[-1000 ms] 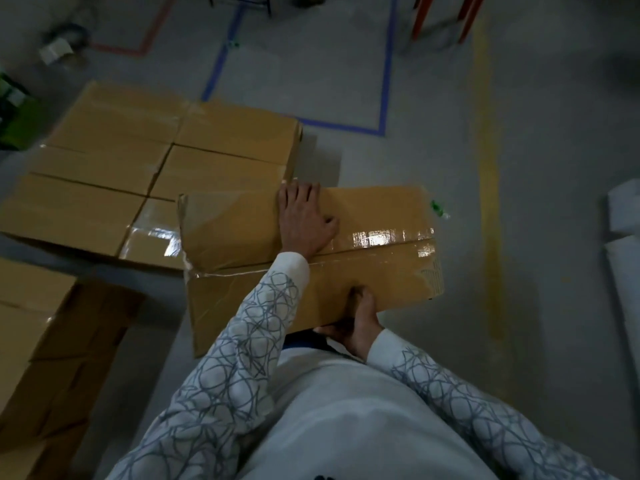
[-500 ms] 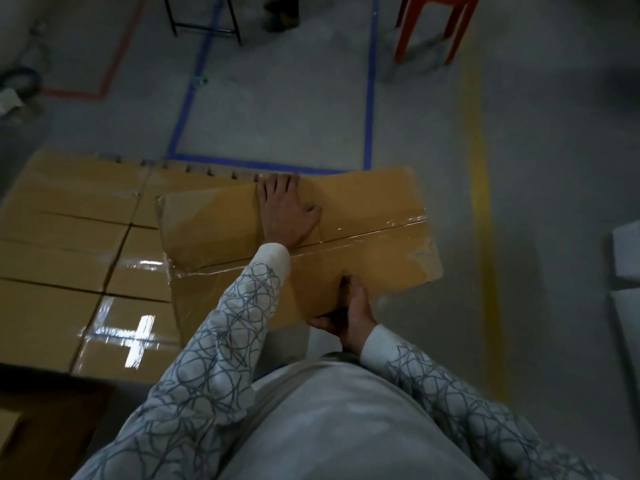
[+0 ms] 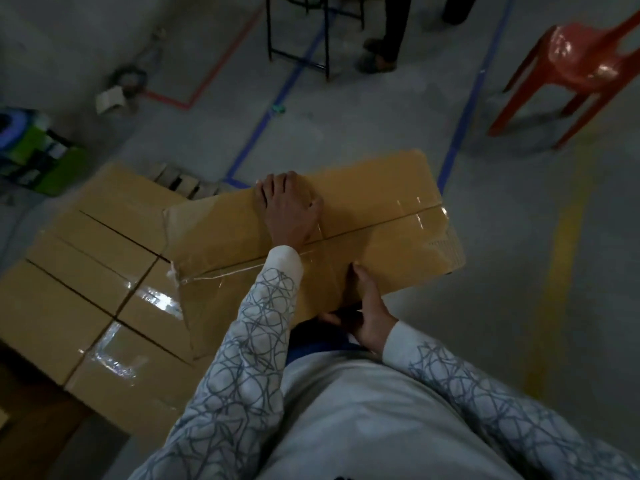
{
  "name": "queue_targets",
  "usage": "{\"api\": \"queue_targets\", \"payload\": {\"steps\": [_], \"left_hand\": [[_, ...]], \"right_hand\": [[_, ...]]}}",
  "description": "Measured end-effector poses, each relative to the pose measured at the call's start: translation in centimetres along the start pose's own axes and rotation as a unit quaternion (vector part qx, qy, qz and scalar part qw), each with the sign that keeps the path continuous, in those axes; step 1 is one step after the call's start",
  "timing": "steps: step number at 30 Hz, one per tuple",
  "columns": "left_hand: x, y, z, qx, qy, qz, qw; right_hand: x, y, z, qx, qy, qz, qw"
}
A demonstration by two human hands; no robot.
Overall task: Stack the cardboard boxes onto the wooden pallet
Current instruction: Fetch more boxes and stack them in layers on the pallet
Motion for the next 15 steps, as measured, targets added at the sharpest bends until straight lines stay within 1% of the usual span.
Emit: {"api": "queue_targets", "payload": {"steps": [4,7,12,15], "left_hand": [[1.1,-3.1,-9.4,0.003,0.032,0.0,0.999],[1.2,-4.2,-17.9,-0.02,0.082,-0.002,0.996],[0.7,-2.4,-31.8,0.009,0.16,0.049,0.986],[-0.4,-1.3,-38.1,0.031,0.182,0.025,0.982]], "right_hand": [[-9.4,-5.1,-4.5,0.008,-0.011,0.054,0.998],[-16.5,-10.4,-7.1,0.02,-0.017,0.097,0.995],[-26.7,-20.2,-11.8,0.0,0.017,0.178,0.984],[-32.1,-25.7,-14.4,-0.011,0.033,0.253,0.967]]}}
Point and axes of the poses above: each hand's wrist, its own z-axis away from the middle knuckle, its own y-axis out of the back of the hand, x = y × z, the point moved 3 cm from there along -z, towards the middle knuckle
